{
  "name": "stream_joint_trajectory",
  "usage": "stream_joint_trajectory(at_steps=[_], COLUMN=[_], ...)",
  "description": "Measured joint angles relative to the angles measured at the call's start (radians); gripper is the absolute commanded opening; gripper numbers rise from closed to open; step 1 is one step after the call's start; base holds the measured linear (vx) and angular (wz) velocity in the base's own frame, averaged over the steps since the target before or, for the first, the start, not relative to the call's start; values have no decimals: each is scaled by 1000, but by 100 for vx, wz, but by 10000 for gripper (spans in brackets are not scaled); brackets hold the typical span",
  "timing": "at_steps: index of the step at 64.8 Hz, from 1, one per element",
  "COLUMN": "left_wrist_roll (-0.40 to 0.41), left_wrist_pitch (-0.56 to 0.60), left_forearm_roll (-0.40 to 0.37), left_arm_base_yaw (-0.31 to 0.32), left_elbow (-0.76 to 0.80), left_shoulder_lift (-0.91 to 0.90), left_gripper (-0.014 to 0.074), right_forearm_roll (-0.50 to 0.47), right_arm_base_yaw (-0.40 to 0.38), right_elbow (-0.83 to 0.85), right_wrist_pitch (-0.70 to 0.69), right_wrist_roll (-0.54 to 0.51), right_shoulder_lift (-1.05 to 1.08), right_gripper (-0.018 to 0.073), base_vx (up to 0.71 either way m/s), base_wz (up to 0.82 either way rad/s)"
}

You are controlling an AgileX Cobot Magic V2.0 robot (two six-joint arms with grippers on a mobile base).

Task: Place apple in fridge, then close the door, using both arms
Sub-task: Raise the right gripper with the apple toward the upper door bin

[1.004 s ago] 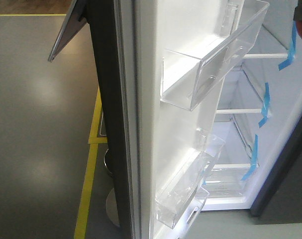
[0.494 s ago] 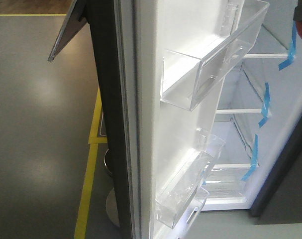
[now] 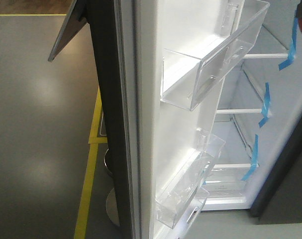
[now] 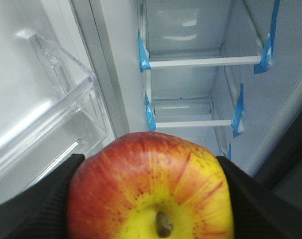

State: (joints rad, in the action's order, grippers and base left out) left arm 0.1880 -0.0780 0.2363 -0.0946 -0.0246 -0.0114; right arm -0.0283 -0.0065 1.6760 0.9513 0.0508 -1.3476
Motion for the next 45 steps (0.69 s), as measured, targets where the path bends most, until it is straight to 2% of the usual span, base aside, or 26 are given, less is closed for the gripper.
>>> stream_joint_trajectory(at_steps=[5,11,24,29,34,45], left_wrist_roll=[0,0,0,0,0,0], left_wrist_pitch=[0,0,-1,-1,-1,-1], left_forearm_roll=[0,0,0,0,0,0], left_arm_base_yaw=[0,0,0,0,0,0], left_elbow=[0,0,0,0,0,0], left_shoulder_lift=[0,0,0,0,0,0], left_gripper=[-6,-6,-6,-6,-6,-6], right_forearm_roll=[-37,-164,-660,-798,-871,-890], right_arm_base_yaw=[0,0,0,0,0,0], right_elbow=[3,37,129,136,136,135], right_wrist_pitch=[-54,-121,-129,-115,-100,-78], right_wrist_roll=[-33,-137,-567,-705,-793,-843], right_shoulder_lift=[36,68,9,-51,-107,-216], right_gripper=[102,102,102,102,102,123], base_vx=[0,0,0,0,0,0], base_wz=[0,0,0,0,0,0])
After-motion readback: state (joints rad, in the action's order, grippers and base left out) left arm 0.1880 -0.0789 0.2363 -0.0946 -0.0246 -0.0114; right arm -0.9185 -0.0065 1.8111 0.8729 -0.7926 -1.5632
